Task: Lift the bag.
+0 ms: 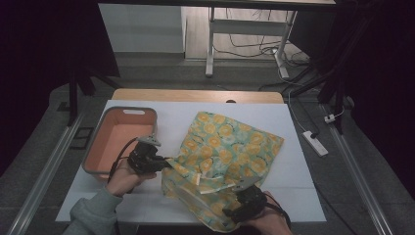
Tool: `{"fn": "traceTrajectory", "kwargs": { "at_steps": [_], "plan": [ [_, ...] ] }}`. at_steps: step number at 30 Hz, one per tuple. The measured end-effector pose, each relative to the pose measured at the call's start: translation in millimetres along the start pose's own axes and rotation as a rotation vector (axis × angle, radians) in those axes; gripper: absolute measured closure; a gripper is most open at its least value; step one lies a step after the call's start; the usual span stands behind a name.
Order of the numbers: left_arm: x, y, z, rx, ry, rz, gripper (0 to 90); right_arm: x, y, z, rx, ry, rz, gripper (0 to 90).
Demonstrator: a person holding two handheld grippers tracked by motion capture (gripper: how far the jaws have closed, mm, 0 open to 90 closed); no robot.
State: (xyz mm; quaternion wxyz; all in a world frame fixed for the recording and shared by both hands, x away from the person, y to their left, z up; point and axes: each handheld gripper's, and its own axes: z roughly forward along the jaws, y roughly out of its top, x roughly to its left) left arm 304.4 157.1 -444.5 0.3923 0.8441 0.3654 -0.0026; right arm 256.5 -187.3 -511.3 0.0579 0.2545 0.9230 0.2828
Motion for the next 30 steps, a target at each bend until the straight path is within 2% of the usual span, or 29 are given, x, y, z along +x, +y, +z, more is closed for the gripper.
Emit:
{"fn": "traceTrajectory", "kwargs": {
  "at_steps": [2,4,6,8,10,12,15,17,21,24,27,30],
  "plan": [
    [0.5,-0.4,0.3,0.001,-0.001,-0.002,87.4,2.9,-0.6,1.7,0.013,0.000,-0.023,24.8],
    [1.0,-0.5,0.4,0.004,-0.002,-0.002,87.4,5.4,-1.9,2.9,0.020,-0.030,-0.045,33.2],
    [1.4,-0.6,0.7,0.004,-0.005,-0.003,87.4,5.6,-2.0,0.9,0.021,-0.062,-0.050,47.5],
    [1.6,-0.7,1.4,0.005,-0.007,-0.005,87.4,4.8,-2.7,0.4,0.004,-0.067,-0.060,59.4],
    [1.6,-0.8,2.0,0.008,-0.007,-0.005,87.4,9.2,-1.8,0.8,0.001,-0.058,-0.096,76.2],
    [1.4,-1.0,2.1,0.009,-0.007,-0.004,87.4,14.1,-0.5,1.2,0.012,-0.057,-0.135,87.1],
    [1.7,-1.1,0.6,0.003,-0.008,-0.006,87.4,12.9,-0.1,-0.1,0.012,-0.059,-0.139,89.8],
    [2.4,-1.2,-1.3,-0.003,-0.013,-0.009,87.4,9.3,-0.7,-5.8,-0.021,-0.063,-0.123,90.0],
    [2.7,-0.4,-11.0,-0.033,-0.025,-0.014,87.5,3.7,6.0,-36.1,-0.143,-0.125,-0.115,90.0],
    [0.2,-0.4,-15.9,-0.044,-0.041,-0.008,87.7,0.3,13.8,-64.3,-0.243,-0.160,-0.130,90.0],
    [-2.7,0.7,-22.3,-0.074,-0.075,-0.013,87.9,0.1,20.6,-86.3,-0.310,-0.208,-0.151,90.0],
    [-6.3,5.5,-32.4,-0.119,-0.086,-0.004,87.9,-2.9,27.7,-107.3,-0.384,-0.247,-0.160,90.0]
  ]
}}
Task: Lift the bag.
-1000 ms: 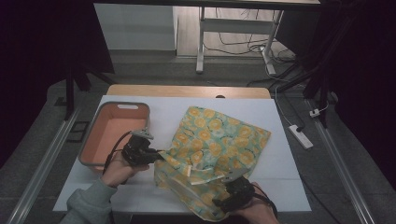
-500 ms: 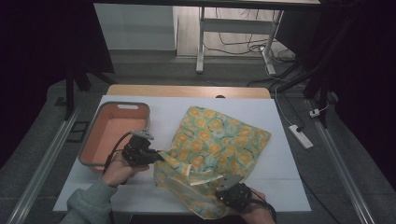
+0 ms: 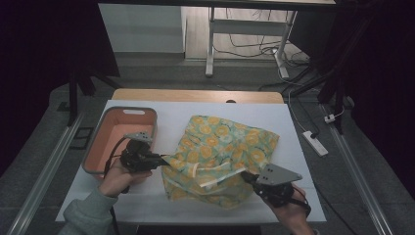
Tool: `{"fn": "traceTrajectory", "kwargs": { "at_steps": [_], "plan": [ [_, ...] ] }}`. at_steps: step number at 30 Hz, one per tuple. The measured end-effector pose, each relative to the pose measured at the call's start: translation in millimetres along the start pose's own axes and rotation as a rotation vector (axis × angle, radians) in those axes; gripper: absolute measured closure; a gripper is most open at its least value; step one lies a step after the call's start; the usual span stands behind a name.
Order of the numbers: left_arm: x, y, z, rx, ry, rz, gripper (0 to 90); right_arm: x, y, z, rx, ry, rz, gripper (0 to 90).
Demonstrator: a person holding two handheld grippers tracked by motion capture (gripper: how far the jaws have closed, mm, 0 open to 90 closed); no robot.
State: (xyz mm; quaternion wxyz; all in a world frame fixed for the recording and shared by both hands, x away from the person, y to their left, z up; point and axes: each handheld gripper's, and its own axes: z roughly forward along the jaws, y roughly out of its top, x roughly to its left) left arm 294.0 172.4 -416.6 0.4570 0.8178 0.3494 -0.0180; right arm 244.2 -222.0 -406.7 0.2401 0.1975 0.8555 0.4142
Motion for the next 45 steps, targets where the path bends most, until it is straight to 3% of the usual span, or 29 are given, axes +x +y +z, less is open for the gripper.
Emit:
{"fn": "traceTrajectory", "kwargs": {
  "at_steps": [6,10,13,21,24,26,28,30,35,39,42,45],
  "plan": [
    [-11.0,17.3,-30.8,-0.112,0.005,0.041,88.0,-22.3,33.5,-25.4,-0.127,-0.056,-0.007,90.0],
    [-9.9,30.3,-54.2,-0.194,0.012,0.042,88.0,-41.6,59.6,-41.1,-0.210,-0.085,0.006,90.0],
    [-9.3,41.4,-67.1,-0.238,0.010,0.037,88.1,-56.0,76.5,-45.7,-0.239,-0.101,0.021,90.0],
    [-20.0,64.8,-91.6,-0.355,0.008,0.080,88.1,-78.7,100.7,-64.1,-0.372,-0.136,0.059,90.0],
    [-20.4,73.1,-88.8,-0.356,0.012,0.085,88.1,-93.9,105.4,-66.6,-0.410,-0.163,0.097,90.0],
    [-17.0,76.8,-77.8,-0.323,0.055,0.084,88.0,-105.8,104.4,-56.5,-0.379,-0.174,0.128,90.0],
    [-7.8,78.2,-62.5,-0.280,0.047,0.058,87.9,-117.3,100.0,-38.0,-0.315,-0.174,0.147,90.0],
    [3.1,77.2,-43.9,-0.223,0.094,0.042,87.9,-127.8,92.4,-15.6,-0.253,-0.153,0.176,90.0],
    [39.2,66.3,3.8,-0.101,0.136,-0.042,87.7,-145.9,65.5,38.4,-0.132,-0.122,0.237,90.0],
    [66.5,56.4,33.1,-0.026,0.147,-0.122,87.5,-156.0,36.2,74.8,-0.057,-0.106,0.318,90.0],
    [76.6,51.6,45.8,0.011,0.148,-0.141,87.2,-162.5,14.0,96.7,-0.002,-0.091,0.374,90.0],
    [78.4,48.8,47.6,0.006,0.140,-0.146,86.5,-164.1,1.6,104.6,-0.002,-0.067,0.409,90.0]
  ]
}}
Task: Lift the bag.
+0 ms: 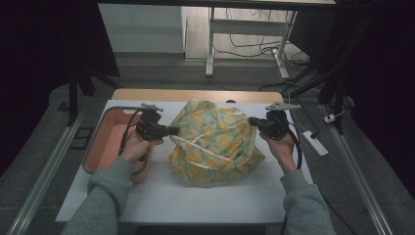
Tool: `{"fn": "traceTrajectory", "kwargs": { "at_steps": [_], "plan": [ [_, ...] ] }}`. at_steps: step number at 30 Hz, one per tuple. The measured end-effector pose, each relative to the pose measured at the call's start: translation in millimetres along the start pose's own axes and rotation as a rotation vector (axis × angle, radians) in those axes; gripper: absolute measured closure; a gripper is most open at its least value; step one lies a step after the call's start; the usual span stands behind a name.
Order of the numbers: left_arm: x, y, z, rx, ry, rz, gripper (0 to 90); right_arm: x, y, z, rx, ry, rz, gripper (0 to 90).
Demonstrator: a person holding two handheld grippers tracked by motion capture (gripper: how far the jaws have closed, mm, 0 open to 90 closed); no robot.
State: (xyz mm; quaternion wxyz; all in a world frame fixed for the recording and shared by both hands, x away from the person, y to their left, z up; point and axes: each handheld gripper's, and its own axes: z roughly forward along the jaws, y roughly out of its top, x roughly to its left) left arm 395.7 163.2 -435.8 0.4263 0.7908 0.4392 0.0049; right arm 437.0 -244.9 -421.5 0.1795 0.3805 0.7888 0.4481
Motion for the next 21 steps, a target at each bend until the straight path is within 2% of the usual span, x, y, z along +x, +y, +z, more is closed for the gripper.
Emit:
{"fn": "traceTrajectory", "kwargs": {
  "at_steps": [3,4,5,7,8,10,12,15,21],
  "plan": [
    [-4.3,-1.5,-5.2,-0.024,0.006,0.017,82.9,1.8,-0.3,-4.1,-0.021,0.029,-0.004,89.7],
    [-7.1,-2.0,-8.3,-0.045,0.010,0.024,77.8,3.2,1.0,-7.6,-0.036,0.045,-0.005,89.0],
    [-10.1,-2.8,-12.2,-0.069,0.024,0.034,68.6,5.0,2.4,-12.1,-0.054,0.067,-0.007,86.7],
    [-16.8,-5.7,-21.8,-0.104,0.051,0.074,39.4,10.3,4.9,-22.9,-0.093,0.091,-0.020,72.2],
    [-19.3,-8.1,-28.6,-0.133,0.052,0.095,29.1,13.5,5.3,-29.1,-0.111,0.091,-0.028,66.5],
    [-22.5,-13.1,-44.1,-0.185,0.049,0.113,21.3,19.1,4.2,-41.9,-0.151,0.094,-0.050,53.6],
    [-24.3,-19.3,-59.0,-0.212,0.067,0.121,18.5,22.7,1.1,-54.2,-0.180,0.080,-0.063,47.1],
    [-24.5,-34.0,-72.6,-0.207,0.088,0.118,20.0,24.3,-7.0,-70.8,-0.202,0.097,-0.063,44.3],
    [-23.4,-70.8,-71.8,-0.134,0.111,0.104,21.6,22.2,-37.5,-83.6,-0.162,0.125,-0.080,41.6]
  ]
}}
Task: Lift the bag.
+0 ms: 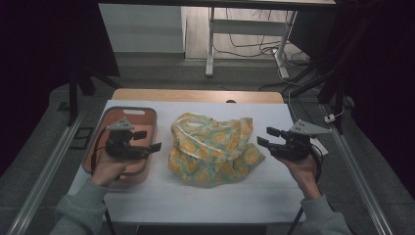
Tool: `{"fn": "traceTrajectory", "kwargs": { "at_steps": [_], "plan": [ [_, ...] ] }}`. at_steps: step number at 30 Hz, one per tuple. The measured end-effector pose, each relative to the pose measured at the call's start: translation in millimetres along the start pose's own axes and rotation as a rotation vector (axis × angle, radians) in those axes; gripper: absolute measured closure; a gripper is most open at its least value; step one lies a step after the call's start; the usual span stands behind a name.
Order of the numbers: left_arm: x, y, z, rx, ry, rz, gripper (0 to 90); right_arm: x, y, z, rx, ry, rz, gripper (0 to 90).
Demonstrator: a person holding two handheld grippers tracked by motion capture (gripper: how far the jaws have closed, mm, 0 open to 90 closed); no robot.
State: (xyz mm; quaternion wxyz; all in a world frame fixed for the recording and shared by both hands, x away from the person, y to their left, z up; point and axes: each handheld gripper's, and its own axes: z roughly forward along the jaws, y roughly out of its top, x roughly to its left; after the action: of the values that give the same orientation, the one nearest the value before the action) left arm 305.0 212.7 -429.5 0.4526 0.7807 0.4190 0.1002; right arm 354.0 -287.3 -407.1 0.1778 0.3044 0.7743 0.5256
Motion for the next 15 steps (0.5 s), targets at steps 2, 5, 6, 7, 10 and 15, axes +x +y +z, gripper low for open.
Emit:
{"fn": "traceTrajectory", "kwargs": {
  "at_steps": [2,5,6,7,10,15],
  "plan": [
    [-2.0,-9.3,0.4,0.017,0.000,0.000,21.9,0.2,-12.3,-3.0,0.016,0.006,0.005,41.6],
    [-5.0,-19.0,0.3,0.027,-0.008,0.005,22.9,3.3,-29.1,-6.0,0.035,0.003,-0.008,41.9],
    [-6.0,-21.5,1.0,0.035,-0.007,0.008,23.0,5.2,-34.0,-6.1,0.043,0.004,-0.013,41.9],
    [-7.1,-23.6,2.1,0.042,-0.001,0.015,23.0,7.1,-38.1,-5.6,0.054,0.000,-0.024,42.0],
    [-8.5,-27.7,5.2,0.051,0.002,0.019,23.1,11.8,-46.7,-1.9,0.087,-0.001,-0.050,42.2],
    [-7.0,-27.5,5.1,0.045,-0.003,0.016,23.2,17.6,-49.2,1.8,0.098,0.003,-0.083,42.2]
  ]
}}
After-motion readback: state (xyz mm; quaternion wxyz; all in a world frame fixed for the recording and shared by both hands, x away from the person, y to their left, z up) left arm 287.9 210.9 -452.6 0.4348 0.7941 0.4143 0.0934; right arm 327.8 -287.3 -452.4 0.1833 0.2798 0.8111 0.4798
